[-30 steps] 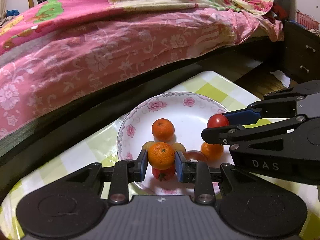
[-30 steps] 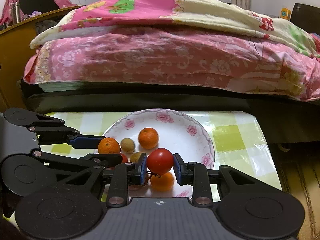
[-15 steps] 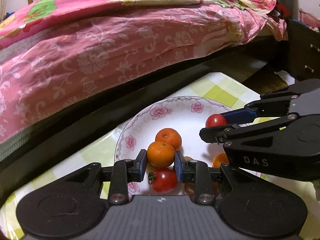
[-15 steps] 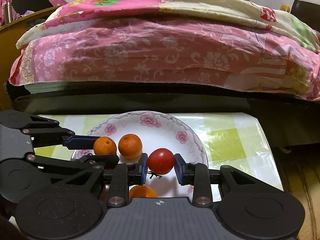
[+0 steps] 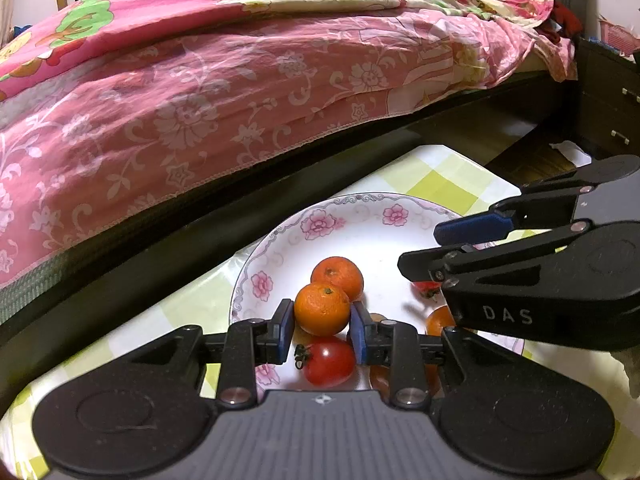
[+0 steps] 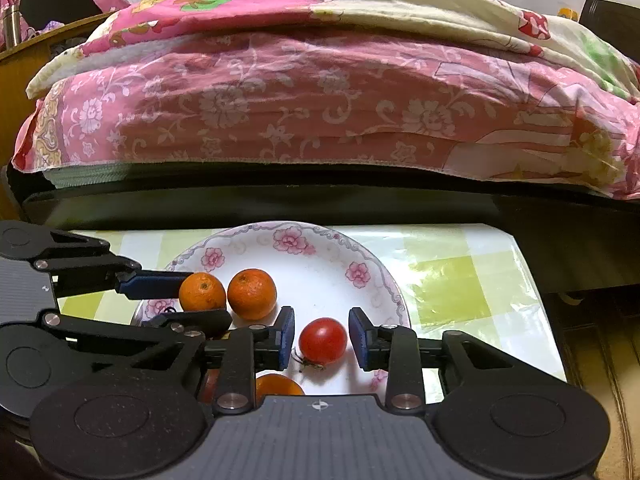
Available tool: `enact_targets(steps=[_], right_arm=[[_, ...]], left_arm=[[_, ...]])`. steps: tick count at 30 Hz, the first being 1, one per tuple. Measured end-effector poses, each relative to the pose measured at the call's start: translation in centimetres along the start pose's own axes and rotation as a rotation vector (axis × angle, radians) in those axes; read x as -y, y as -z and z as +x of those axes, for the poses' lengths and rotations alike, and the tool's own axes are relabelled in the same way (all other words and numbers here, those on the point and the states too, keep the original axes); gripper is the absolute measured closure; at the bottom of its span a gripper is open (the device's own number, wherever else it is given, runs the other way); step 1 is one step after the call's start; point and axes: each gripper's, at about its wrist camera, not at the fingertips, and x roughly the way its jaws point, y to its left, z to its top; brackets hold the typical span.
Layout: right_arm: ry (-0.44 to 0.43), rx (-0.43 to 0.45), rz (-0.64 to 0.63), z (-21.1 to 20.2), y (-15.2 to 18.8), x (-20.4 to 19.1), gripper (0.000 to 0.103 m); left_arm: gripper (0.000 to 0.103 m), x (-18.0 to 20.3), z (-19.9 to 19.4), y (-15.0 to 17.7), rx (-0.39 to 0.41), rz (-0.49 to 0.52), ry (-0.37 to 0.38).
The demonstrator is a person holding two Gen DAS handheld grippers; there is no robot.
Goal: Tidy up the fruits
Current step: 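Carry the mandarin and cherry tomato into the white plate and lower them, then open both tools to release the fruits in the plate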
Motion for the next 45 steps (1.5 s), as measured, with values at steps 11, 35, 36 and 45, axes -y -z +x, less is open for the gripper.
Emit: enact_targets(steps=[11, 35, 36, 45], right_arm=[[0.028, 0.039, 0.019, -1.7, 0.0, 0.8, 0.068], [0.051, 0.016, 0.055, -5.1, 2.2, -0.4, 0.068], [0.049, 0.015, 0.057, -5.2, 2.3, -0.5, 0.068], [0.045, 0.011, 0.077, -6.1, 3.0, -1.2, 0.068]], left_arm=[[0.065, 0.5, -0.7, 0.0, 0.022, 0.008, 0.011], [0.059, 1.1, -4.2, 1.3, 0.009, -0.033, -0.020], [0.059, 1.2, -4.4, 1.4, 0.007, -0.034, -0.022], [0.050, 1.2, -5.3, 2.0, 0.002, -0.058, -0.029]])
